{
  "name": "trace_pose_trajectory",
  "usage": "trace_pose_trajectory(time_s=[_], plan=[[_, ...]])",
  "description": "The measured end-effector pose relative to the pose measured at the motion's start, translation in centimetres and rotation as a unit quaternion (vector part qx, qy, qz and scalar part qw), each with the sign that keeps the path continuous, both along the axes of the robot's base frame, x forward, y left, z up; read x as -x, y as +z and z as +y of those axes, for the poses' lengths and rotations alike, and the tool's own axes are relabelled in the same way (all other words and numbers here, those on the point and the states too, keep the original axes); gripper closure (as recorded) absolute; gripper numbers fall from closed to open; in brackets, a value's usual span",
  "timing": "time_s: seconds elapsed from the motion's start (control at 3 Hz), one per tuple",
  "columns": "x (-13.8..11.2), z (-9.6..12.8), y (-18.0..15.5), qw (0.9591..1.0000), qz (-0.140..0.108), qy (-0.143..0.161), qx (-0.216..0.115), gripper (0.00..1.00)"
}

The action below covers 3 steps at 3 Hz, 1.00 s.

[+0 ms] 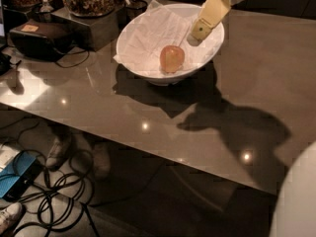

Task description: Pick apple from white bowl

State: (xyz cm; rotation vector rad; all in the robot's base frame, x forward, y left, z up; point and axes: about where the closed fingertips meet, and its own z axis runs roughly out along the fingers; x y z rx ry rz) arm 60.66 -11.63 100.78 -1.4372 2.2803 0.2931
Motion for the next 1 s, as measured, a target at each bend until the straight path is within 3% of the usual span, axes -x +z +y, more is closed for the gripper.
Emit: trace_pose_trajectory(time_s=[1.0], plan=[[-4.5, 2.8, -4.1, 0.9984, 0.047, -0.025, 0.019, 0.11]])
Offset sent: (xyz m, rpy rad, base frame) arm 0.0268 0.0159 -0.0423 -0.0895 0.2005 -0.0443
